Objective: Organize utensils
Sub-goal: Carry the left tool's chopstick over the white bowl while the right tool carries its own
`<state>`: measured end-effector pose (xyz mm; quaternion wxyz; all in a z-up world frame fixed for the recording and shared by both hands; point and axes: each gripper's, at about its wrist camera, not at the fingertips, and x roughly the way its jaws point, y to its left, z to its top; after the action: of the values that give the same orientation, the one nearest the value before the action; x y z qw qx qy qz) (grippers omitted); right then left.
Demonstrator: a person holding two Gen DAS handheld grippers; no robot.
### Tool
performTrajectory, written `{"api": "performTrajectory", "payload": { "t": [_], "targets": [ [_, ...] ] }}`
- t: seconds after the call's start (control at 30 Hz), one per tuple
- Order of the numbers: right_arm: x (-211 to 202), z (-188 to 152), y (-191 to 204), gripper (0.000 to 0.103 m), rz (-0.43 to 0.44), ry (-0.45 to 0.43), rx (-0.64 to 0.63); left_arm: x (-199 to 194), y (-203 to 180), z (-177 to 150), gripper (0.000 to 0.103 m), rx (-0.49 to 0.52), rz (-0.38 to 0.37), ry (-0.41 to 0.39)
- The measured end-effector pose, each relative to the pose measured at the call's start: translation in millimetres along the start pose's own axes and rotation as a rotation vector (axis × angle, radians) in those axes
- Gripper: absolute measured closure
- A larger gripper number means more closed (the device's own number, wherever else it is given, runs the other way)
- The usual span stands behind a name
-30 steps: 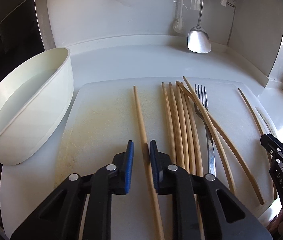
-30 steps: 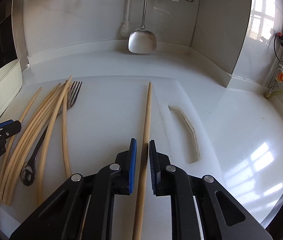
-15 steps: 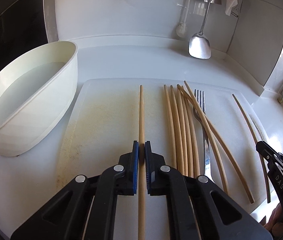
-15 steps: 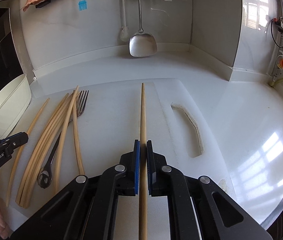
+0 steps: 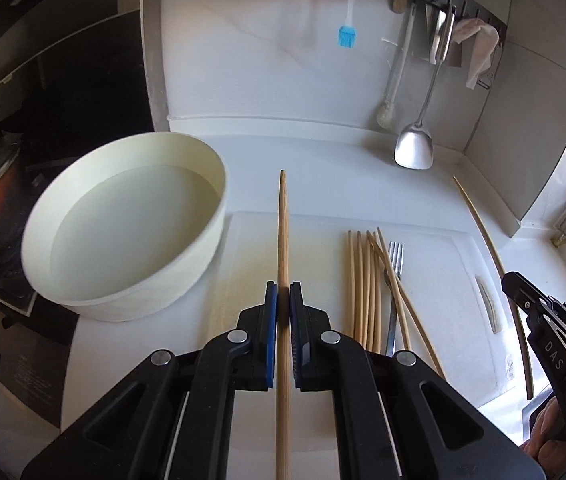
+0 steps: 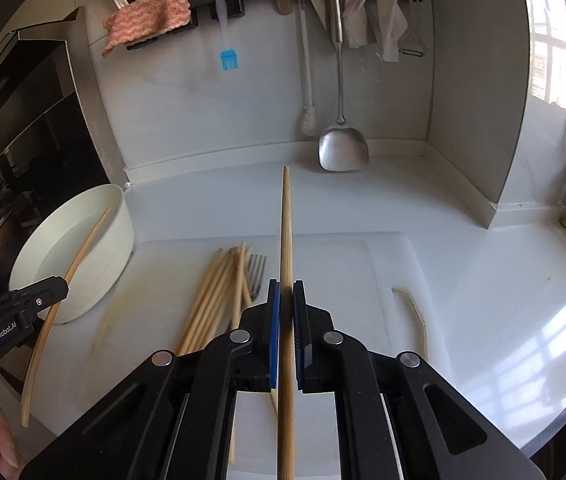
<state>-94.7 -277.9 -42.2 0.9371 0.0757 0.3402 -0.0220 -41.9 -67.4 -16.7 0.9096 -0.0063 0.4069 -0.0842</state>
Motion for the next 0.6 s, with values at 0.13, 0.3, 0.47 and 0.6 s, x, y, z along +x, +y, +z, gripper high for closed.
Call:
{"api": "performTrajectory", "payload": {
  "t": [0.13, 0.3, 0.47, 0.6],
  "targets": [
    [-8, 19, 38, 0.097, 0.05, 0.003, -0.062, -26, 30, 12, 0.096, -0.043, 0.036, -0.015],
    [-2, 42, 97, 0.097, 0.13, 0.01, -0.097, -43, 81, 33, 0.096, -0.081, 0.074, -0.046],
    [26, 60, 163, 0.097, 0.174, 0.015, -0.098, -39, 145, 60, 0.096, -0.087, 0.086, -0.064],
    [53, 71, 214, 0.097, 0.173, 0.027, -0.081, -13, 183, 77, 0.096, -0.057, 0.057, -0.039]
  ]
}}
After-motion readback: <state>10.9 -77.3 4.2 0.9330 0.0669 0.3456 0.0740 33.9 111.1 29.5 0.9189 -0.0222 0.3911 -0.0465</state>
